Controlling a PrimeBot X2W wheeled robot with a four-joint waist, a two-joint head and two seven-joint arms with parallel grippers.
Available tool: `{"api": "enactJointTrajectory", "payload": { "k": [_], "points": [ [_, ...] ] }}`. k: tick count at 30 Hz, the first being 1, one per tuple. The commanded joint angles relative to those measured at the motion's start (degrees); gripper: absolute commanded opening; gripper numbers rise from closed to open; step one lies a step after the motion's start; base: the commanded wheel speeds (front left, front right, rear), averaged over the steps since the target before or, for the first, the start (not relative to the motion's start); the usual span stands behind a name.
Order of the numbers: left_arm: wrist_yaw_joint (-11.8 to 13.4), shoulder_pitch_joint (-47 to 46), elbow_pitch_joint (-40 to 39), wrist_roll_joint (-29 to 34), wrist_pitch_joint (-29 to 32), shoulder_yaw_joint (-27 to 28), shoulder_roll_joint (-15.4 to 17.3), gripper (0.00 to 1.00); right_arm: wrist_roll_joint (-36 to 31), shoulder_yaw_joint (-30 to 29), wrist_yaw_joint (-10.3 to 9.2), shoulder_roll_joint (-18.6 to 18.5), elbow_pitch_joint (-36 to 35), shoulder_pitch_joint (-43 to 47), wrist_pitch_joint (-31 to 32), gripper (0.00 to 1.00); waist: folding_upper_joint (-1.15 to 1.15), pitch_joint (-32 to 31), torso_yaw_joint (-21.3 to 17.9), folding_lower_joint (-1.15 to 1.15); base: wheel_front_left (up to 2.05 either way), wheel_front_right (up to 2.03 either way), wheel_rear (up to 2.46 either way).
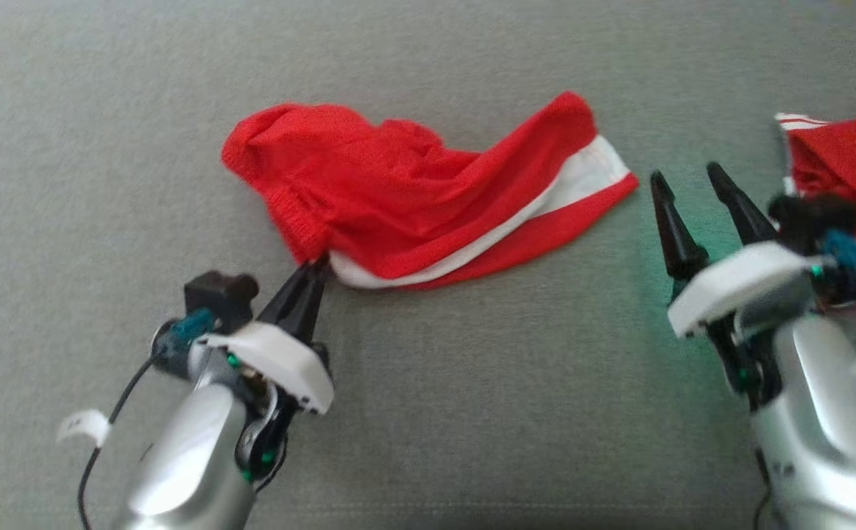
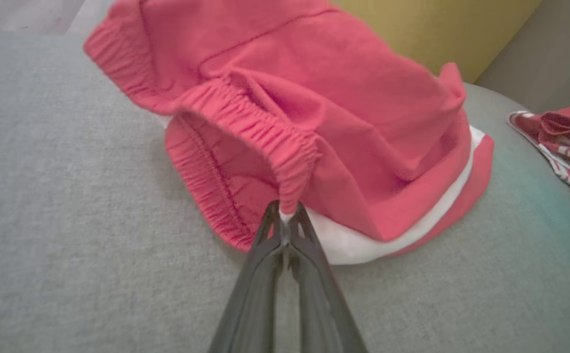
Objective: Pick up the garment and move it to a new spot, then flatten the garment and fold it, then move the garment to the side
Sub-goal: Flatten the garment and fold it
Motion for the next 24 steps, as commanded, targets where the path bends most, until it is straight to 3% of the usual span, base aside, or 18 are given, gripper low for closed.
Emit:
{"api": "enactJointTrajectory", "payload": {
  "k": [1,10,11,12,18,24],
  "points": [
    [-0.3,-2.8,-1.8,0.5,-0.8,1.4,0.5,0.0,0.6,2.0,0.39,-0.8,-0.1,-2.7,0.4,1.0,0.0,1.8,2.0,0.0,0.0,0.0,0.0],
    [-1.3,-6.5,-0.1,0.8,-3.0,-0.7,-1.5,0.0,3.4,9.7,0.39,-4.7,18.4,-15.3,6.0,1.0,0.0,4.5,5.3,0.0,0.0,0.0,0.0],
    [-1.4,-6.6,0.2,0.7,-3.2,-0.8,-1.7,0.0,3.9,10.7,0.39,-5.0,19.4,-15.7,6.9,0.81,0.0,4.5,5.4,0.0,0.0,0.0,0.0],
    [-1.4,-6.7,0.5,0.6,-3.4,-0.9,-1.7,0.0,4.6,11.6,0.39,-5.3,20.1,-16.0,7.6,0.0,0.0,4.5,5.4,0.0,0.0,0.0,0.0],
    [-0.3,-6.0,-1.0,0.8,-4.6,0.5,-0.4,0.0,7.3,13.4,0.39,-7.0,16.5,-15.9,3.5,0.0,0.0,3.5,4.1,0.0,0.0,0.0,0.0],
    [2.5,-4.5,-8.6,3.2,-4.4,1.8,4.0,0.0,9.4,11.8,0.39,-7.8,5.7,-11.5,-1.3,0.0,0.0,0.5,2.0,0.0,0.0,0.0,0.0]
  ]
}}
